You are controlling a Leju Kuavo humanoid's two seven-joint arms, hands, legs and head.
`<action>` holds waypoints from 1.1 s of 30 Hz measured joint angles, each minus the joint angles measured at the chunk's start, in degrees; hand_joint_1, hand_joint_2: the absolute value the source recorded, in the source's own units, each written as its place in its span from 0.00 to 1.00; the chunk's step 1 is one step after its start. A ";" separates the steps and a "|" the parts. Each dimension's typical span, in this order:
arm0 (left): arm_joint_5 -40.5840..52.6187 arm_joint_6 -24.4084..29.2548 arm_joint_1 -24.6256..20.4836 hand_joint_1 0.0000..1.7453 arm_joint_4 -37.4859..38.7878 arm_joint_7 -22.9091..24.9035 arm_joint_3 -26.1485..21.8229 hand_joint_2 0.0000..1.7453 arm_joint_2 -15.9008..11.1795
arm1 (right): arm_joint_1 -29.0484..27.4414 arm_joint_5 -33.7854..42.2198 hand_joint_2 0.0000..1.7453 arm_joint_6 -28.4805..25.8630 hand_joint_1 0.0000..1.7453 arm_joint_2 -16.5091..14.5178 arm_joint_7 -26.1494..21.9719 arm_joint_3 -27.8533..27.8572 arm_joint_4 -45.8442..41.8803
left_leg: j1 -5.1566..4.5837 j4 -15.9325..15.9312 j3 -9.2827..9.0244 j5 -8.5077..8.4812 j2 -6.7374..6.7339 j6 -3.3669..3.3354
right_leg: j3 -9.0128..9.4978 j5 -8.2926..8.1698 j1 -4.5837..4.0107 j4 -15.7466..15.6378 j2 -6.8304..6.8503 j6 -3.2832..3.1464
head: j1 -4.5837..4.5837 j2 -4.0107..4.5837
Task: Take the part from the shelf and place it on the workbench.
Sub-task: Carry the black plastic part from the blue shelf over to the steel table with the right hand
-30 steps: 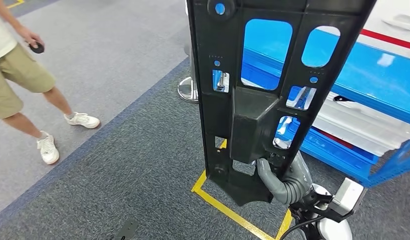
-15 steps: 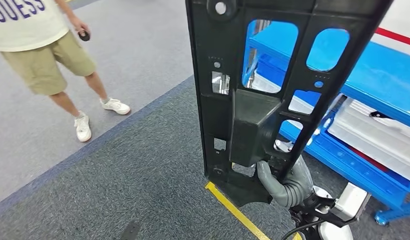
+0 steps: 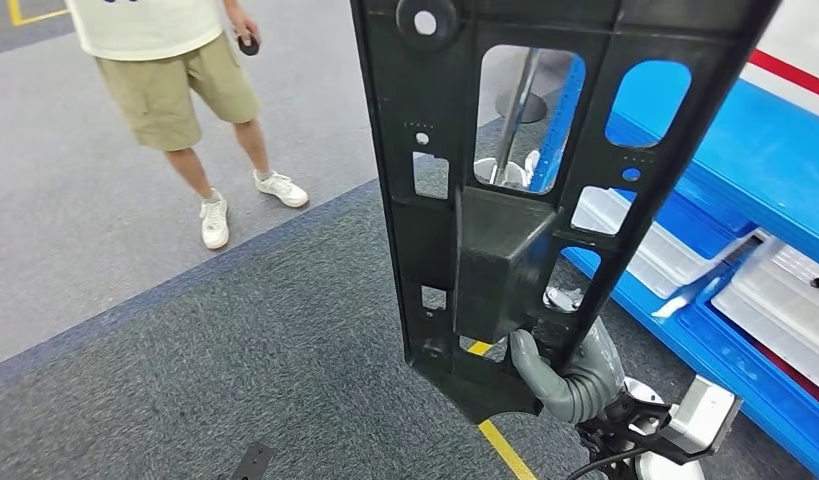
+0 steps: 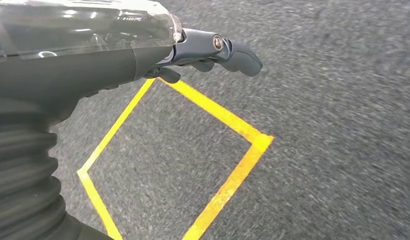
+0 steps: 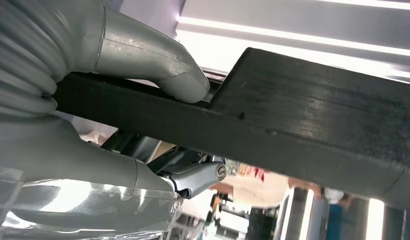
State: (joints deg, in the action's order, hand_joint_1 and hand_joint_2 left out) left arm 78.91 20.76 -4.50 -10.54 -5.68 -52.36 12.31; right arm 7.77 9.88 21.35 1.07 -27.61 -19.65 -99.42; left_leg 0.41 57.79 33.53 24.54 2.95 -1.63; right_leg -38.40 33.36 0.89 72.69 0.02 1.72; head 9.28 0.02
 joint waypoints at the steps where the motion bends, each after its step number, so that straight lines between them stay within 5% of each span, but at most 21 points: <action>1: 0.05 0.00 0.02 0.00 0.00 0.00 0.00 1.00 0.02 | -0.03 -0.05 1.00 -0.04 1.00 0.00 0.00 0.00 -0.05 | 0.03 0.21 0.01 0.06 0.76 0.11 | 1.47 -2.15 0.14 -3.15 -0.41 -0.03 | 0.00 0.00; 3: 0.18 -0.01 -0.07 0.00 0.00 0.01 0.01 1.00 0.06 | -0.09 -0.13 1.00 -0.14 1.00 0.00 0.00 0.00 -0.25 | 0.01 0.81 0.30 0.21 2.17 0.59 | 4.72 -5.16 0.45 -10.23 -2.89 -0.21 | -0.01 0.00; 5: 0.24 -0.02 -0.13 0.00 0.00 0.02 0.02 1.00 0.08 | -0.24 -0.22 1.00 -0.20 1.00 0.00 0.01 0.00 -0.47 | 0.07 1.16 0.93 0.10 3.37 1.34 | 5.87 -5.66 0.46 -13.21 -4.48 -0.42 | 0.00 0.00; 7: 0.26 -0.06 0.01 0.00 0.00 0.04 0.02 1.00 0.07 | -0.31 -0.28 1.00 -0.25 1.00 -0.04 0.02 0.00 -0.62 | 0.26 1.09 1.43 -0.16 4.18 2.14 | 5.83 -5.85 0.34 -13.50 -3.47 -0.88 | 0.01 0.00; 9: 0.28 -0.10 0.10 0.00 0.00 0.14 0.02 1.00 0.05 | -0.33 -0.31 1.00 -0.26 1.00 -0.19 0.01 0.00 -0.83 | 0.14 2.70 2.33 0.93 2.02 2.71 | 6.01 -6.14 0.43 -13.99 -2.05 -1.73 | 0.02 0.00; 11: 0.28 -0.13 -0.06 0.00 0.00 0.27 0.02 1.00 0.04 | -0.42 -0.33 1.00 -0.25 1.00 -0.31 -0.01 0.00 -1.02 | 0.10 8.58 4.99 4.17 -1.29 3.08 | 6.13 -6.22 0.33 -14.25 -0.43 -2.34 | 0.03 0.00; 14: 0.27 -0.17 -0.09 0.00 0.00 0.35 0.03 1.00 0.05 | -0.63 -0.34 1.00 -0.21 1.00 -0.33 0.00 0.00 -1.05 | 0.38 17.44 8.91 7.36 -2.52 3.49 | 6.10 -6.11 0.00 -14.19 2.01 -2.53 | 0.03 0.00; 15: 0.27 -0.17 -0.03 0.00 0.00 0.36 0.03 1.00 0.06 | -0.67 -0.34 1.00 -0.19 1.00 -0.33 0.00 0.00 -1.06 | 0.42 16.72 8.38 6.49 -2.69 3.51 | 6.14 -6.07 -0.05 -14.16 2.73 -2.51 | 0.03 0.00; 19: 0.26 -0.17 -0.16 0.00 0.00 0.37 0.03 1.00 0.05 | -0.66 -0.35 1.00 -0.17 1.00 -0.39 0.00 0.00 -1.19 | -0.17 2.59 0.87 0.97 -5.62 2.40 | 6.48 -5.69 -0.41 -14.05 5.12 -1.97 | 0.03 0.00; 22: 0.24 -0.17 -0.12 0.00 0.00 0.35 0.02 1.00 0.01 | -0.60 -0.38 1.00 -0.17 1.00 -0.40 0.00 0.00 -1.28 | -0.60 0.91 0.49 0.67 -5.13 1.22 | 6.58 -5.70 -0.62 -14.20 6.46 -1.23 | 0.02 0.00; 25: 0.24 -0.17 -0.10 0.00 0.00 0.35 0.02 1.00 0.07 | -0.49 -0.44 1.00 -0.16 1.00 -0.40 -0.01 0.09 -1.40 | -0.23 0.04 0.41 -0.07 -3.52 0.11 | 5.37 -3.23 -0.27 -11.07 3.52 -0.46 | 0.01 0.00; 27: 0.27 -0.17 -0.35 0.00 0.00 0.36 0.04 1.00 0.11 | -0.61 -0.46 1.00 -0.14 1.00 -0.36 -0.01 0.31 -1.39 | -0.17 -0.09 0.54 -0.33 -2.41 -0.28 | 2.02 0.60 -0.15 -3.93 0.83 -0.33 | 0.01 0.00; 29: 0.30 -0.22 -0.47 0.00 0.00 0.44 0.05 1.00 0.13 | -0.74 -0.50 1.00 -0.05 1.00 -0.32 0.01 0.49 -1.36 | -0.22 0.02 0.69 -0.42 -1.08 -0.37 | -0.84 2.25 -0.13 1.72 0.17 -0.27 | 0.01 0.00; 31: 0.30 -0.31 -0.49 0.00 0.00 0.57 0.06 1.00 0.15 | -0.72 -0.52 1.00 0.09 1.00 -0.31 0.01 0.60 -1.36 | -0.17 0.34 0.74 -0.39 0.40 -0.26 | 0.17 -0.48 -0.01 -0.68 -0.10 -0.30 | 0.01 0.00; 33: 0.27 -0.34 -0.60 0.00 0.00 0.66 0.06 1.00 0.20 | -0.65 -0.63 1.00 0.21 1.00 -0.31 0.02 0.79 -1.38 | -0.16 0.93 0.93 -0.23 1.92 0.14 | 3.80 -4.38 0.30 -8.43 -2.05 -0.37 | 0.01 0.00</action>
State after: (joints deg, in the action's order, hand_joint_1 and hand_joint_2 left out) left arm 79.18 20.43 -5.10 -10.54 -5.03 -52.30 12.51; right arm 7.12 9.25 21.56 0.77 -27.59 -18.86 -100.80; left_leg 0.25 58.72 34.46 24.31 4.87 -1.49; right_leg -34.60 28.98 1.19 64.26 -2.02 1.35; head 9.28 0.02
